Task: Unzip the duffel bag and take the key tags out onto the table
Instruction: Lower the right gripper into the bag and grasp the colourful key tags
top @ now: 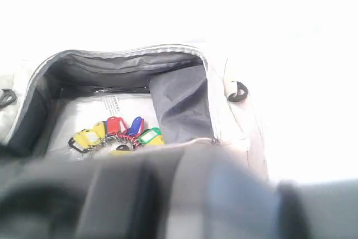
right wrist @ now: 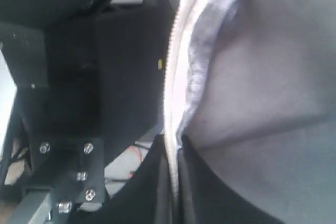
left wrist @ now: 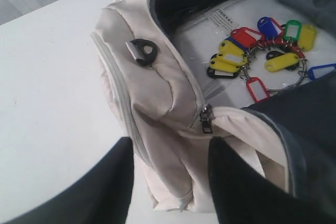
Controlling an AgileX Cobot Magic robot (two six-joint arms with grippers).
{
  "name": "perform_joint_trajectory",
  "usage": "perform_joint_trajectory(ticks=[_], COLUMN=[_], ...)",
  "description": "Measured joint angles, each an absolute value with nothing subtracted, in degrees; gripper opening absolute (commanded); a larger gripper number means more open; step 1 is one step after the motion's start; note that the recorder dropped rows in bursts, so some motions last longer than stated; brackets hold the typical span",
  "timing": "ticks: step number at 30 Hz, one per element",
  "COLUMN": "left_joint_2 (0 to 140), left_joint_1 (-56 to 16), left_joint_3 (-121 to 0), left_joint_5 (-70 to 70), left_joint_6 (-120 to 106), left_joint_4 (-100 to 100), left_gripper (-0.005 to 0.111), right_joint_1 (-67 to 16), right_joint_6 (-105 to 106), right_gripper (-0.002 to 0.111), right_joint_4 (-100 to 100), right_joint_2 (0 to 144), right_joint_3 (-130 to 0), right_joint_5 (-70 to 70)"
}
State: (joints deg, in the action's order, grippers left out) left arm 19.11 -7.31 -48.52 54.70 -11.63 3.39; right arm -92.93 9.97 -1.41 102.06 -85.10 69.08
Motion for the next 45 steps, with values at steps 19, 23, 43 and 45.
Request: perform_joint_trajectory(ticks=[19,23,43,45], left_joint_2=[19.11,19.11,19.11,19.11], left_joint_1=[-7.31,-7.31,-7.31,-7.31], left_joint_3=[-48.52,-48.52,-48.52,-48.52], left_joint_5=[56.08,56.34,56.54,56.54], left_joint_6=[-10.65,-10.55,-10.55,-10.55], left_joint_4=[3.3,3.3,3.3,3.3], left_gripper=[0.049,0.049,0.049,0.049], right_joint_1=[-94.98,-95.2,-93.71,-91.96], right_joint_6=[-0.41,0.0,-19.83,-27.14], right_gripper=[0.069,0.071,0.071,0.071], right_joint_4=[-10.98,-13.63,20.26,29.43], right_joint_2=[107.75,107.99,83.09,84.92], right_joint_3=[-73.53,-73.53,-74.66,-74.66], right_joint_5=[51.83,49.14,36.69,38.1])
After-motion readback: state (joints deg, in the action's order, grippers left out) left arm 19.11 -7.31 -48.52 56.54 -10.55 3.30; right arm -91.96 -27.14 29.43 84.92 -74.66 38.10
